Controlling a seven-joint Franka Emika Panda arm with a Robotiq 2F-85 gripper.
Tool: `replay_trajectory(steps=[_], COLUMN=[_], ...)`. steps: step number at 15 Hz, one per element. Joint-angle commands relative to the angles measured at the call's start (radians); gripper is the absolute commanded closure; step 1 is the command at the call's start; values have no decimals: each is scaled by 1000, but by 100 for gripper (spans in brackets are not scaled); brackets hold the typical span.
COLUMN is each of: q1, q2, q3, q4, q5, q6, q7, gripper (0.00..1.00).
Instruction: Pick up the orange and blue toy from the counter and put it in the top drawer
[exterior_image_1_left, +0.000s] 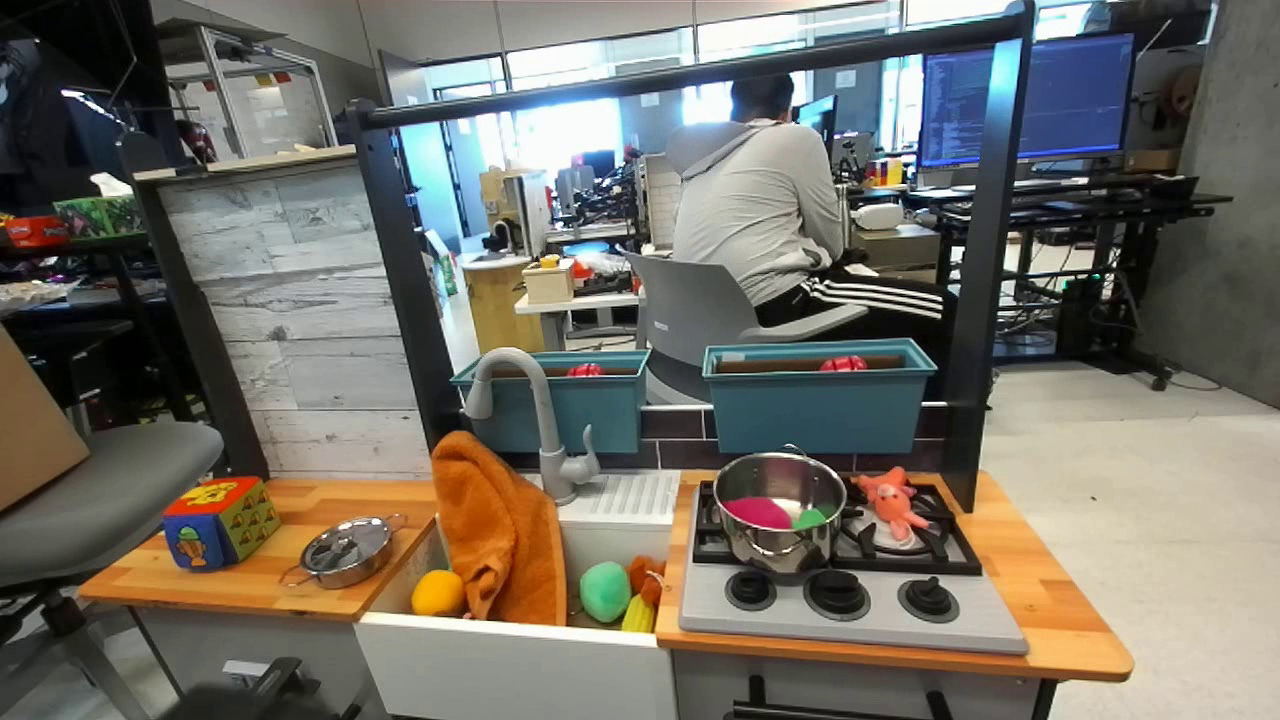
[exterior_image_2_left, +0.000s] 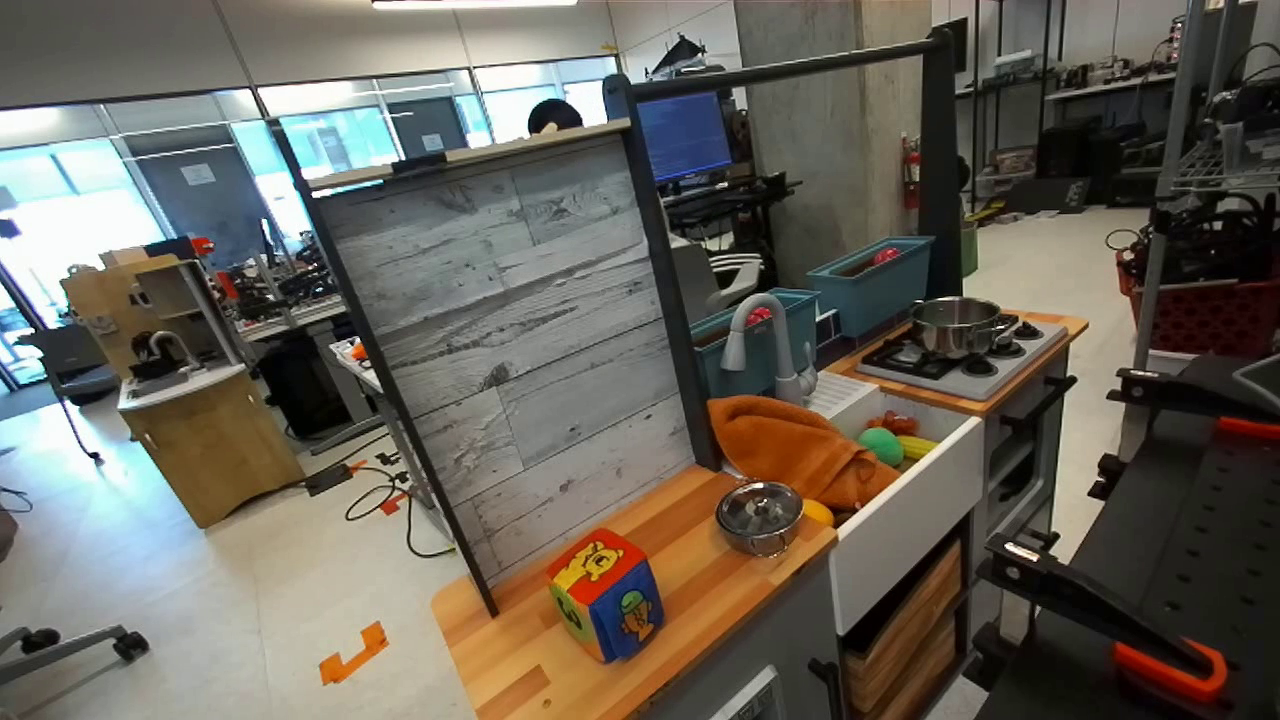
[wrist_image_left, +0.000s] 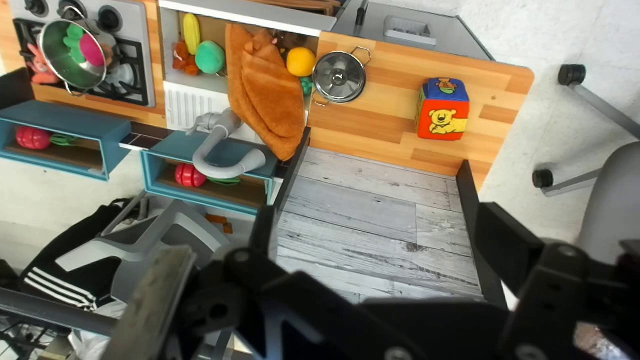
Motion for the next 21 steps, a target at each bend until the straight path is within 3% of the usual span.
replay_trajectory(steps=[1,8,10,13,18,21], q1=[38,69,77,105,180,237], q2=[103,455,546,663,799,882], q3=[-55,-90,-80,-75,-95,-128], q4=[48,301,354,417,402,419], q5=[29,169,234,275,249,210], q6=[44,16,33,32,231,285], q7=[-106,-378,-395,-348,-212,-111], gripper=[0,0,0,0,0,0])
